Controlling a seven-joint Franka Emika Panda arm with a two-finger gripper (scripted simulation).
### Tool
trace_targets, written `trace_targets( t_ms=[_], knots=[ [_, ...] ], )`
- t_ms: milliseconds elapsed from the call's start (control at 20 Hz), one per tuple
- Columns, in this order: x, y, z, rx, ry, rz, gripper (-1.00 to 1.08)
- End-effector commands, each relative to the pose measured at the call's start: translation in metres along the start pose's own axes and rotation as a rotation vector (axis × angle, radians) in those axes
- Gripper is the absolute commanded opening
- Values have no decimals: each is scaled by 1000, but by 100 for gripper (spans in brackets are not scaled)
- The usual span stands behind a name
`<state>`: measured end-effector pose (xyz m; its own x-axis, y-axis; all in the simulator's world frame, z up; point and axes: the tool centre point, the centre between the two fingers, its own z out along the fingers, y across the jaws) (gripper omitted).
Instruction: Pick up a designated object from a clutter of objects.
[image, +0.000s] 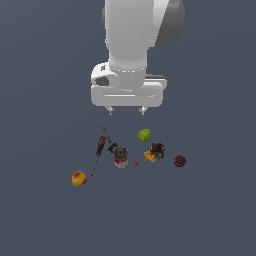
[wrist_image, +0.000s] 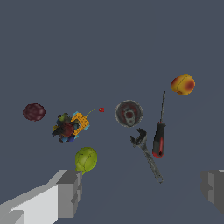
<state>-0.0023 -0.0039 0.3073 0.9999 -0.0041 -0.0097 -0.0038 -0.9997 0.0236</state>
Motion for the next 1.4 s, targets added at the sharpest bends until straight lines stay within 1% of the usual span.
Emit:
trace_targets(
  t_ms=[0,150,350,500,950,1350],
  knots=[
    [0,0,0,0,0,0,100],
    [-1,-4,0,5,-1,-6,100],
    [-5,-18,-2,23,-7,-29,100],
    [-6,-22,-2,28,-8,-36,100],
    [-5,-23,1,27,-8,-29,100],
    [2,-37,24,22,-6,23,100]
  ],
)
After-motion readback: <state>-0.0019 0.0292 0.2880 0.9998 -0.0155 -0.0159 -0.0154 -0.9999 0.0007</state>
